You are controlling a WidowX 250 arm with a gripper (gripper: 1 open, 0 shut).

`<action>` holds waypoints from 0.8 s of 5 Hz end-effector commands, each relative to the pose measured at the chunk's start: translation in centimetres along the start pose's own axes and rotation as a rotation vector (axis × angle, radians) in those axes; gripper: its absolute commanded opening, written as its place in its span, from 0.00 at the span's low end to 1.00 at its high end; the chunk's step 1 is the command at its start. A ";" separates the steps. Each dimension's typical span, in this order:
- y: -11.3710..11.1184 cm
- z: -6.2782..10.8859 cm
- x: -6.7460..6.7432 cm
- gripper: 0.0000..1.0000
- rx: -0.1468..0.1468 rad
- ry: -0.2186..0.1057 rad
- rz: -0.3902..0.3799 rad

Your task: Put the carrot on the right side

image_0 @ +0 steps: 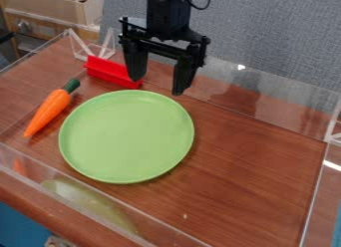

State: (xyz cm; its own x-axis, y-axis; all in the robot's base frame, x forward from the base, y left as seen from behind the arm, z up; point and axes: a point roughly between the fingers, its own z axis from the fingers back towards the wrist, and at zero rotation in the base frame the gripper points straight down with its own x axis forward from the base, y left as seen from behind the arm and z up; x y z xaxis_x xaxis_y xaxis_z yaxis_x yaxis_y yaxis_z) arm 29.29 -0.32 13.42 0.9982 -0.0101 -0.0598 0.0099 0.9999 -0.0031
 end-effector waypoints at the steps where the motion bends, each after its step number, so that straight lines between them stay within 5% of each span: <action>1: 1.7 -0.6 0.6 1.00 -0.006 0.023 0.043; 4: 13.5 -2.5 -0.9 1.00 -0.003 -0.040 0.161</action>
State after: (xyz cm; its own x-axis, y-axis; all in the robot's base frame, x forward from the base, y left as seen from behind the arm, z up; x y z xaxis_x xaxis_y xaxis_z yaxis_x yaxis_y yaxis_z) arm 27.90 13.06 9.75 0.9849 0.1616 -0.0625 -0.1626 0.9866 -0.0098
